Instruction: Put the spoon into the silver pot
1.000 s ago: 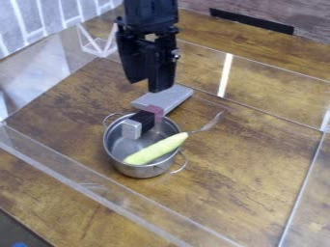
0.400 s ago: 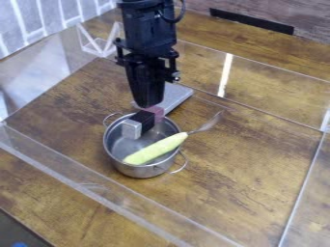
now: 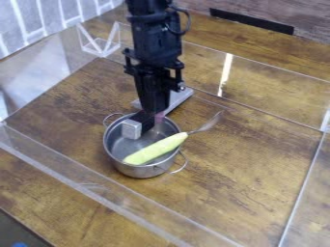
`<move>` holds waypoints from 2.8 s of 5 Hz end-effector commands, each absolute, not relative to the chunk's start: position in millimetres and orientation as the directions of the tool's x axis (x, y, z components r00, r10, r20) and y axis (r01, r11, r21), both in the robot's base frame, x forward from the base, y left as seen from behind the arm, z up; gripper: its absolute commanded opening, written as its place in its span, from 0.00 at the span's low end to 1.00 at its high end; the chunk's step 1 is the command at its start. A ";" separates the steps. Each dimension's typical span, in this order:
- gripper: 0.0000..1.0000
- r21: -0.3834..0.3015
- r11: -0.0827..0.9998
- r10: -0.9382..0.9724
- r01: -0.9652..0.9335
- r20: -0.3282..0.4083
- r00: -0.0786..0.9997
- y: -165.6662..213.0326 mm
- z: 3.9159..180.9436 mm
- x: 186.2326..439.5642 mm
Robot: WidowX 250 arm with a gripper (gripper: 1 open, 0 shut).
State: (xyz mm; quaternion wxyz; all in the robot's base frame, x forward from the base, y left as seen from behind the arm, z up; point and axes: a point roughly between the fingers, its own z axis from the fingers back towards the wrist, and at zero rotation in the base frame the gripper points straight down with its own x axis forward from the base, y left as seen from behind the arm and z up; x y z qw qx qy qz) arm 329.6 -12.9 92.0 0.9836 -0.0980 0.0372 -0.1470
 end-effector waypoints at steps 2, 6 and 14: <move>0.00 -0.180 0.942 -0.286 0.285 0.017 0.958 -17.5 105.3 347.3; 0.00 -0.173 0.953 -0.249 0.248 0.014 0.968 -18.0 94.1 354.9; 0.00 -0.139 0.968 -0.211 0.210 0.007 0.977 4.2 96.4 358.8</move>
